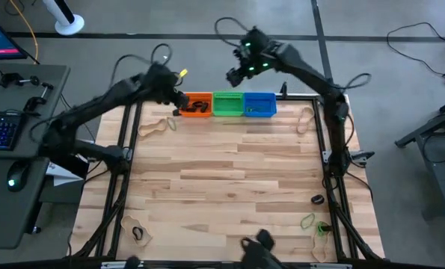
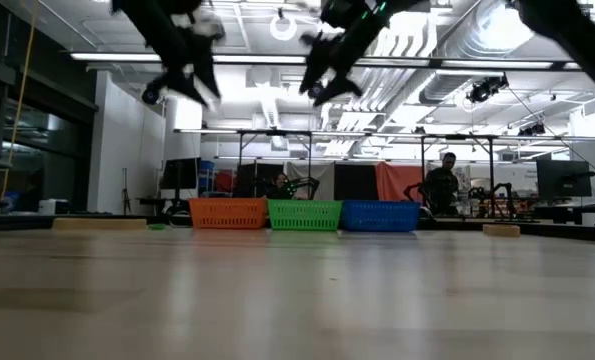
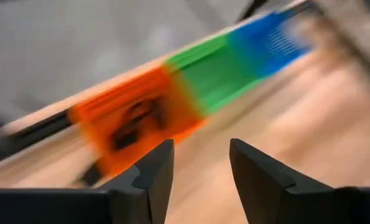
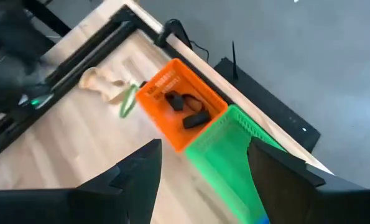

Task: Sort rubber bands into baskets
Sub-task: Put the black rubber band into the orange basket

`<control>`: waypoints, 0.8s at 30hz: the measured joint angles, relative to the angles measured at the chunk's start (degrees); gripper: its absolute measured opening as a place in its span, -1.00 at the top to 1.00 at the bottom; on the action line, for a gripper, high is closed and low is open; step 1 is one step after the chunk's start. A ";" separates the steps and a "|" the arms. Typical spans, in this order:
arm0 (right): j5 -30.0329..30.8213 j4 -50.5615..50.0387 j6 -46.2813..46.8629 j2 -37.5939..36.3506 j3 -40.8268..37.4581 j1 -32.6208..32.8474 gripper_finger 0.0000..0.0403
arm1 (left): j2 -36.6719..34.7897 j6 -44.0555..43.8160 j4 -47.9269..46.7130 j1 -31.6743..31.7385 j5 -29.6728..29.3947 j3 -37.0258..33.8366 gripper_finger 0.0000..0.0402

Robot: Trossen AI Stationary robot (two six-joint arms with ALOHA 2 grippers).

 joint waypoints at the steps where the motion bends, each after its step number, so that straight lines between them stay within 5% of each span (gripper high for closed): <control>1: 0.45 -1.27 -0.45 -1.79 0.02 0.01 -0.12 | 2.99 1.23 -2.45 1.66 0.01 1.11 0.28; 5: 4.00 -7.73 -1.92 -7.92 0.09 0.19 -0.12 | 13.08 4.57 -11.79 7.55 -0.19 3.80 0.30; 13: 9.55 -10.88 -0.93 -14.49 0.07 3.55 -0.11 | 23.59 11.67 -12.46 14.09 -0.31 3.97 0.30; 24: 9.73 -13.29 -2.41 -14.01 0.00 7.45 -0.11 | 28.79 41.21 -11.51 14.03 -0.70 3.93 0.30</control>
